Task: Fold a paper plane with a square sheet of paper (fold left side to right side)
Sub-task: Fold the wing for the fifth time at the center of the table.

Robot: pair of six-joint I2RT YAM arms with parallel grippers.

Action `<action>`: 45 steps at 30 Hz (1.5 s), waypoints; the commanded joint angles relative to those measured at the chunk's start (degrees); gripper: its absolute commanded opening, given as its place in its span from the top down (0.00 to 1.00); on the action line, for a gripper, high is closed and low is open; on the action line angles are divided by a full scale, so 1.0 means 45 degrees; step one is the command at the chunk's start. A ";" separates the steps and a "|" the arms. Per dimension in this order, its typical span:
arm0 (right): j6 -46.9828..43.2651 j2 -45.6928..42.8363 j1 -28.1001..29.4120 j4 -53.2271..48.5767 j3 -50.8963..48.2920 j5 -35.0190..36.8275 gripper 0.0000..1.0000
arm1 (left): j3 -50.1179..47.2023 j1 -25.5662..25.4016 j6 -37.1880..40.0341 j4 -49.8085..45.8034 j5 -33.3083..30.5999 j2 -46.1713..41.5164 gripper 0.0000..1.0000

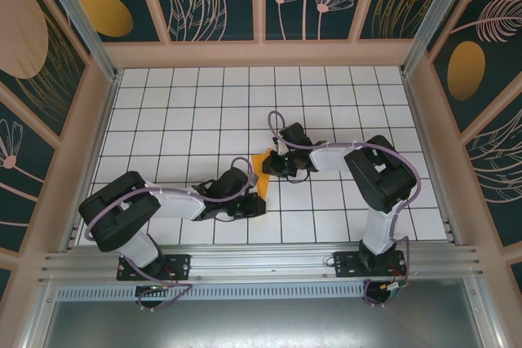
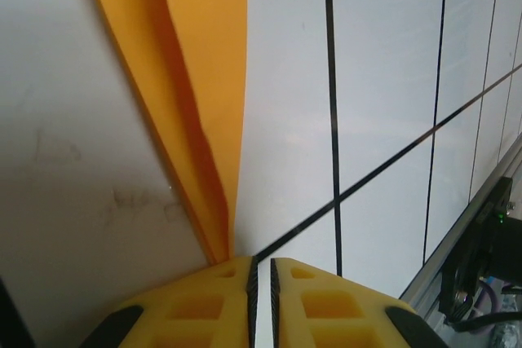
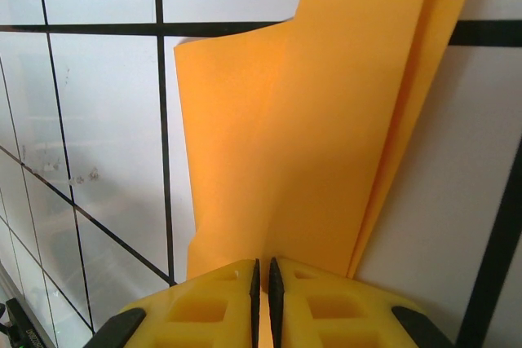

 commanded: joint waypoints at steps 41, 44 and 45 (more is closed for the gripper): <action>0.0408 -0.2380 0.0368 0.1027 -0.2039 0.0015 1.00 | 0.1997 0.0773 0.1273 -0.2025 -0.1521 0.2465 0.85; 0.0594 -0.2102 0.0556 0.1252 -0.2110 -0.0097 1.00 | 0.2050 0.0761 0.1287 -0.2129 -0.1582 0.2398 0.85; 0.0642 -0.2037 0.0627 0.1362 -0.2158 -0.0138 1.00 | 0.2054 0.0753 0.1274 -0.2154 -0.1602 0.2376 0.85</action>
